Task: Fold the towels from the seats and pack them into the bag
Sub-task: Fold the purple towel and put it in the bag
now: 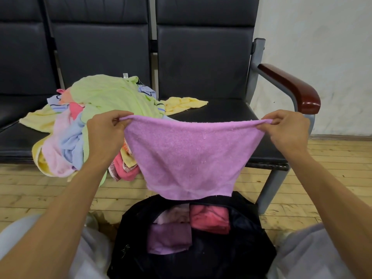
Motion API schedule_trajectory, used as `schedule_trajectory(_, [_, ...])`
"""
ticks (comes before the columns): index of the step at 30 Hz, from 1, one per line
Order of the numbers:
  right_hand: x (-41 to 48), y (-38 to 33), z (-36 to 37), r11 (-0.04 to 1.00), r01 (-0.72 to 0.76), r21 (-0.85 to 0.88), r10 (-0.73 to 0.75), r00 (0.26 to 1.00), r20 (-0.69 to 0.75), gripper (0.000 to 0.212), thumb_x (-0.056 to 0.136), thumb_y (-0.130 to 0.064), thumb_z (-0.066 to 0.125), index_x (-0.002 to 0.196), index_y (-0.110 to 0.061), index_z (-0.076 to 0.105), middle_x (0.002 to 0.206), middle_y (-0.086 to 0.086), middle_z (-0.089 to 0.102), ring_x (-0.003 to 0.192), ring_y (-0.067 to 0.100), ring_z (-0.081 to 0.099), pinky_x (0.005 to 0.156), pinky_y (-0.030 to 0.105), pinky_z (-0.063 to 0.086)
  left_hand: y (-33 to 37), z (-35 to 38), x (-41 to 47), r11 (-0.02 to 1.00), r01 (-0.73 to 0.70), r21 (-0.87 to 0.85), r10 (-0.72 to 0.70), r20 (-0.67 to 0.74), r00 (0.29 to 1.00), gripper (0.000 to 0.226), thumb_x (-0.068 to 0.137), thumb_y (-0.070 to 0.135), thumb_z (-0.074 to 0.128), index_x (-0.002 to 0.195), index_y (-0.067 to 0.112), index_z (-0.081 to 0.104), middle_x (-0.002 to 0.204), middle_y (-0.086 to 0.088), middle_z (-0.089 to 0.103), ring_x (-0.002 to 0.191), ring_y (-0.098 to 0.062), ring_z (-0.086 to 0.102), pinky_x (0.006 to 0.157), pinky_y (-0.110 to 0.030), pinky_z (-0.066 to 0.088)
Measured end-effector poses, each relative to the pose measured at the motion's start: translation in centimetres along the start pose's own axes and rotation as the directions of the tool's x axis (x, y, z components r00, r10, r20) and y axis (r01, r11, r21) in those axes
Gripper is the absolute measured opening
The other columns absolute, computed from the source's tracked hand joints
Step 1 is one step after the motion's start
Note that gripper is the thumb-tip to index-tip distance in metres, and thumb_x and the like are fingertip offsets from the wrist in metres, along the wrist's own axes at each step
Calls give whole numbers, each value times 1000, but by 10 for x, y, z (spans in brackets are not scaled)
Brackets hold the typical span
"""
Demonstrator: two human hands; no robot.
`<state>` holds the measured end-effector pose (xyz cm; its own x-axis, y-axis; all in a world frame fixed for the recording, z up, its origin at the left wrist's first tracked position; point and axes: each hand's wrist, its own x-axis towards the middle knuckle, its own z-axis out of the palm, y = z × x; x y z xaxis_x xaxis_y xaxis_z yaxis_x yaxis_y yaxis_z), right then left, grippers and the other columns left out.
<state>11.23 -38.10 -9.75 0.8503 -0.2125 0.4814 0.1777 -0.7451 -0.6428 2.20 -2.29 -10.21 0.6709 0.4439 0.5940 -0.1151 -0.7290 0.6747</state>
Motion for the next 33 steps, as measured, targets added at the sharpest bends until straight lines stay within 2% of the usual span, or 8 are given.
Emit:
schedule_trajectory(7, [1,3,6,999,-8,-31,7,1000,-19,16,86,-21,74,98,-11,75,93,5,71,79,14,59,76,25,49,-1,6,0,999,32,-15,-32,-27,999,21,89,5,62,107,8,73,93,7,65,89,-8,58,72,4,34])
schedule_trajectory(11, [1,0,4,999,-39,-7,38,999,-25,11,90,-17,70,98,-10,69,90,-1,59,80,13,55,74,25,44,0,6,-4,997,69,-27,-70,-42,997,18,90,7,62,101,12,74,89,7,64,85,-10,56,70,1,35])
schedule_trajectory(15, [-6,4,3,990,-75,120,67,995,68,16,95,-8,59,101,-16,47,83,-1,55,77,23,66,69,33,58,2,11,-7,989,117,-93,-118,-12,993,14,92,6,59,91,18,64,93,1,65,81,-12,57,73,-24,42])
schedule_trajectory(17, [-6,8,2,987,-56,148,44,995,85,16,97,-8,56,103,-19,47,83,0,58,75,25,69,69,38,61,3,17,-7,967,186,-174,-179,56,982,8,95,7,55,93,14,58,98,-1,64,63,-12,64,65,-37,52])
schedule_trajectory(19, [0,11,1,984,-33,177,20,997,75,12,99,-9,53,104,-20,53,93,5,63,79,27,70,73,41,61,6,25,-3,920,278,-275,-238,170,956,5,98,8,51,100,9,55,100,-5,62,57,-22,69,61,-43,59])
schedule_trajectory(23, [21,17,5,976,-58,209,56,998,14,15,102,-15,48,103,-13,63,97,9,67,87,26,68,83,43,59,19,49,15,876,367,-311,-282,288,915,8,100,10,49,106,7,53,106,-16,62,68,-28,72,68,-40,61])
schedule_trajectory(26, [43,21,10,969,-87,233,93,995,-17,21,101,-12,46,105,-7,66,98,12,68,89,26,66,86,43,57,25,72,26,845,421,-329,-307,346,887,5,101,9,47,100,8,52,100,-19,65,73,-28,73,70,-38,61])
schedule_trajectory(33, [100,38,37,985,-86,152,93,995,-40,24,97,-13,47,98,-8,70,95,10,70,86,24,63,82,39,55,18,135,81,869,406,-282,-318,310,896,11,99,9,48,104,4,57,96,-17,68,76,-23,72,72,-31,59])
